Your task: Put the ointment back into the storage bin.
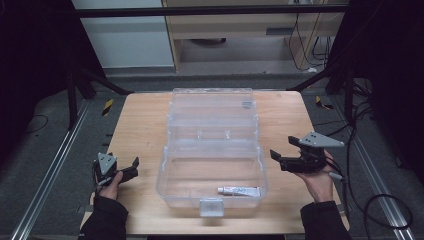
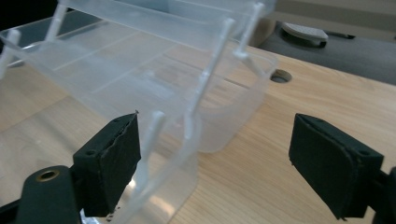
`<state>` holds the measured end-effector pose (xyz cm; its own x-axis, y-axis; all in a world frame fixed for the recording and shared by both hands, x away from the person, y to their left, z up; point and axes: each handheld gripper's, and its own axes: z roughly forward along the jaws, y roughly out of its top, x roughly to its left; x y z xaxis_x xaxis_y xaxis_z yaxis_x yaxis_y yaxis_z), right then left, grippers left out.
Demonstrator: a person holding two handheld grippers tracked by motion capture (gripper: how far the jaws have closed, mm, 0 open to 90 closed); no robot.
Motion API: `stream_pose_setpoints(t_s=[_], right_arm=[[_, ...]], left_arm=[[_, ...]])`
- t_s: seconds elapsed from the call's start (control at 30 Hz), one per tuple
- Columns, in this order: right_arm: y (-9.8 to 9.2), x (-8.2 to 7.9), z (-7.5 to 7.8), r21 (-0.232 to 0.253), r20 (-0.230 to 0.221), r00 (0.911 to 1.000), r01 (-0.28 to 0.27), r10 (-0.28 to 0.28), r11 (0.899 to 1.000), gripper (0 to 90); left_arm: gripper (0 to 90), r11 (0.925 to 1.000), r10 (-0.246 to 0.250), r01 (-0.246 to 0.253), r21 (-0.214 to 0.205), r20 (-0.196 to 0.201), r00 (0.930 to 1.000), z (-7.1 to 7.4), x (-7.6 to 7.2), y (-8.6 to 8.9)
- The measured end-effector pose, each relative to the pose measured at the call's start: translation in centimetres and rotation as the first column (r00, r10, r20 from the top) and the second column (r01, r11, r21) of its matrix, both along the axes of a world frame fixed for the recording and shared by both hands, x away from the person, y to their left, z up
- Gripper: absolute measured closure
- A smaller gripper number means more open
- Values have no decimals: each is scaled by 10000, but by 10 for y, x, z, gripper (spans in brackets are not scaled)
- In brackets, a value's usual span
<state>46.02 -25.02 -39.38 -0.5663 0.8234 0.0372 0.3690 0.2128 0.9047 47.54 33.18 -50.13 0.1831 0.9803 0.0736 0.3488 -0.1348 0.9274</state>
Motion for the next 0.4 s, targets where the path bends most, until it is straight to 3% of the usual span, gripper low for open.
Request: stream_pose_setpoints(t_s=[0.07,0.2,0.27,0.3,0.4], right_arm=[[-8,2,-9,43,-199,9991,370,-369,9993,165],[-18,6,-22,121,-161,9940,1083,-1081,9940,159],[-19,7,-25,134,-265,9929,1164,-1160,9931,158],[-24,11,-35,59,-504,9878,1481,-1476,9890,150],[-28,13,-44,-86,-782,9829,1664,-1666,9860,136]], left_arm=[[16,10000,-2,2,0,2,10000,0,0,0],[16,10000,-14,14,1,3,10000,0,0,0],[16,10000,-13,13,-16,6,10000,0,0,0],[16,10000,-5,5,-48,11,10000,0,0,0],[16,10000,-16,16,-56,5,10000,0,0,1]])
